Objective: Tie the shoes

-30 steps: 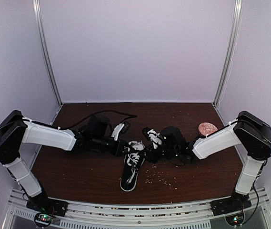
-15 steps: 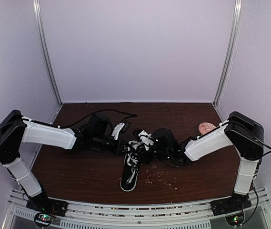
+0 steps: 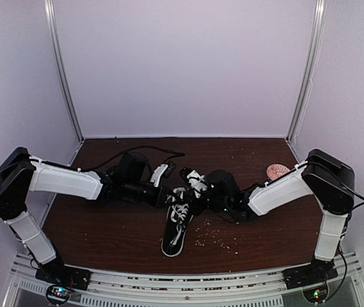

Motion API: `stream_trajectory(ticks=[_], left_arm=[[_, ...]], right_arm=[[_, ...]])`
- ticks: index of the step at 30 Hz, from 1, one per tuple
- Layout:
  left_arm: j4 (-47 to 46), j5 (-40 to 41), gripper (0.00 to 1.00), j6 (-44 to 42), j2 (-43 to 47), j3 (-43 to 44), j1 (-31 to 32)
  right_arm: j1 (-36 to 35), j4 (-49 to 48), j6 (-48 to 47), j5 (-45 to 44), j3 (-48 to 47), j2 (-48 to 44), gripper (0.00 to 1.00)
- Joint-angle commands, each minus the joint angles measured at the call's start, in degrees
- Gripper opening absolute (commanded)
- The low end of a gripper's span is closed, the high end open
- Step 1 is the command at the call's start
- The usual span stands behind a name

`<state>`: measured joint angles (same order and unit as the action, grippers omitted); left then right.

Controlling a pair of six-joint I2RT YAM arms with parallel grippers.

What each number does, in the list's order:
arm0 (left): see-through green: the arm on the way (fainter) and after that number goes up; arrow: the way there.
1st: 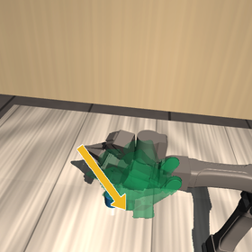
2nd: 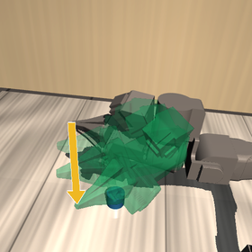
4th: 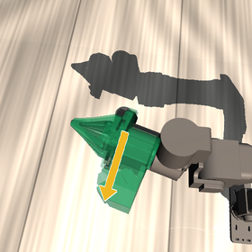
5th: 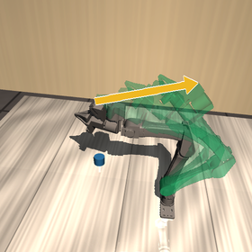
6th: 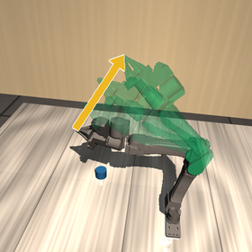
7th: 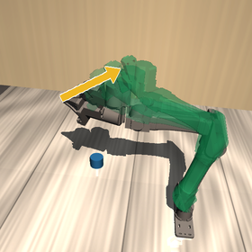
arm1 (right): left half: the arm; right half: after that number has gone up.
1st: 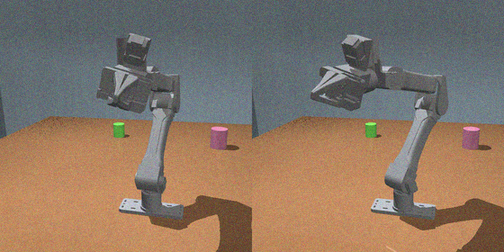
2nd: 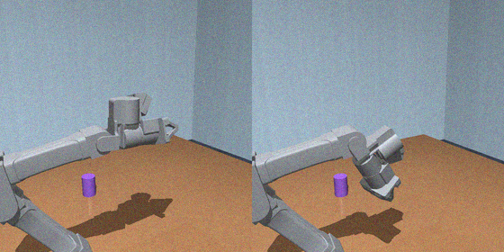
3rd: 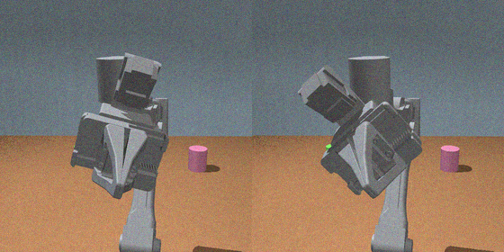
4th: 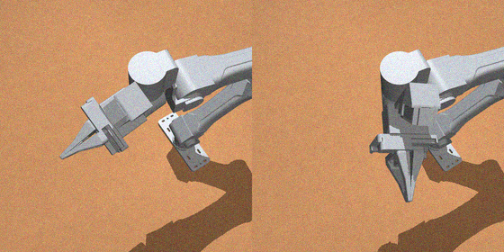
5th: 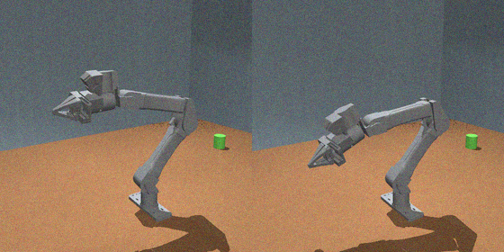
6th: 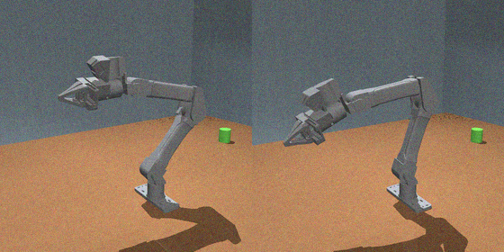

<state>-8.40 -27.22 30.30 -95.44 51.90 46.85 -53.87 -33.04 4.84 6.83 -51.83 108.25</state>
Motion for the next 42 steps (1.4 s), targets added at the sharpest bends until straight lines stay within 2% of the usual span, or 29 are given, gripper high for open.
stream_trajectory(ticks=[1, 10, 12, 14, 17, 20, 24, 31, 42], left_arm=[[-0.50, 1.02, 0.00, -0.60, 1.53, 0.66, -0.27], [-1.15, 0.26, 0.00, -1.39, -0.09, 2.62, -0.27], [-1.06, 0.14, 0.00, -1.64, 0.05, 2.84, -0.27], [-0.92, 0.18, 0.00, -1.69, 0.46, 2.74, -0.26], [-1.04, 0.33, 0.00, -1.23, 0.99, 2.21, -0.25], [-1.79, 0.17, 0.00, 0.08, 0.84, 1.74, -0.27], [-2.48, -0.32, 0.00, 1.28, -0.06, 1.60, -0.27], [-1.54, -0.20, 0.00, 1.71, 0.35, 1.72, -0.27], [0.39, -0.41, 0.00, 1.66, 0.77, 2.80, -0.27]], right_arm=[[0.44, 2.92, -2.15, 0.09, 4.94, -8.96, 0.00], [0.13, 39.64, -3.04, 3.01, 7.19, -31.32, 0.00], [-0.22, 43.33, -1.69, 1.83, 7.77, -34.33, 0.00], [-0.28, 40.44, 0.88, -1.36, 11.09, -36.63, 0.04], [-0.32, 26.17, 3.93, -3.23, 18.15, -37.31, 0.28], [-0.32, 8.34, 5.85, -7.05, 22.71, -32.84, 0.32], [-0.69, -6.40, 5.48, -8.08, 22.41, -23.15, 0.36], [-1.40, -10.34, 1.97, -9.45, 14.51, -11.33, 0.44], [-1.42, -9.77, -0.75, -6.74, 7.24, -2.74, 0.47]])
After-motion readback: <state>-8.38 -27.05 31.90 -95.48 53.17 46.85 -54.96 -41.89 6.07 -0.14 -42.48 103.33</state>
